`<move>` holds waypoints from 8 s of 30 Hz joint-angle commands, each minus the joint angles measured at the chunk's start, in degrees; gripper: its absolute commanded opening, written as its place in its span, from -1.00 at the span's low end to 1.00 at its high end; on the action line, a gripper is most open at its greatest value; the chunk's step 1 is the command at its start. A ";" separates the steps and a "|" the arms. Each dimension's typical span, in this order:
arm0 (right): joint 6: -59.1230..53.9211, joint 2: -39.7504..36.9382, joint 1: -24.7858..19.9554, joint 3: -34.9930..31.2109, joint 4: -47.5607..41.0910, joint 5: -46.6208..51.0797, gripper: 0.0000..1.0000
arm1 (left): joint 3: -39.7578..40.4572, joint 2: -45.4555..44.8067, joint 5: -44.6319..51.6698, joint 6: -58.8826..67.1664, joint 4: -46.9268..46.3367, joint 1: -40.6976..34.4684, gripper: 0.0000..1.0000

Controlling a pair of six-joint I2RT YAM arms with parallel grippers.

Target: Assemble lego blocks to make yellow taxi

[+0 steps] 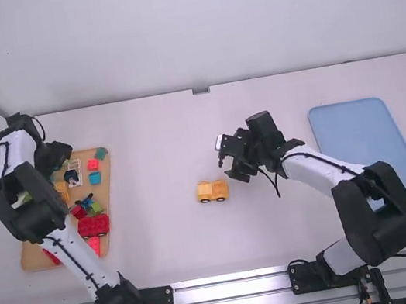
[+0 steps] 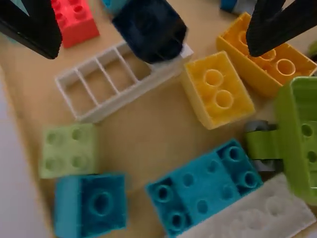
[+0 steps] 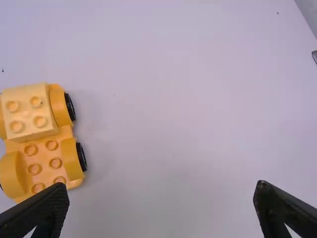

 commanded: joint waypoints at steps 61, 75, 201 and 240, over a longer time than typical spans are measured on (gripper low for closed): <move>37.99 2.08 -4.04 8.83 18.10 -18.80 0.98 | -4.11 -14.43 18.69 26.99 3.96 -2.86 -0.64; 60.59 24.02 -7.78 22.32 42.95 -51.78 0.98 | -24.85 -34.38 35.78 47.91 19.32 -19.41 -0.81; 61.81 29.86 3.61 31.10 54.18 -64.50 -0.25 | -66.99 -41.55 68.91 43.43 90.92 -28.13 -0.96; 59.60 29.79 -0.11 31.06 46.73 -49.40 -0.55 | -66.99 -41.55 54.18 43.69 83.69 -28.15 0.98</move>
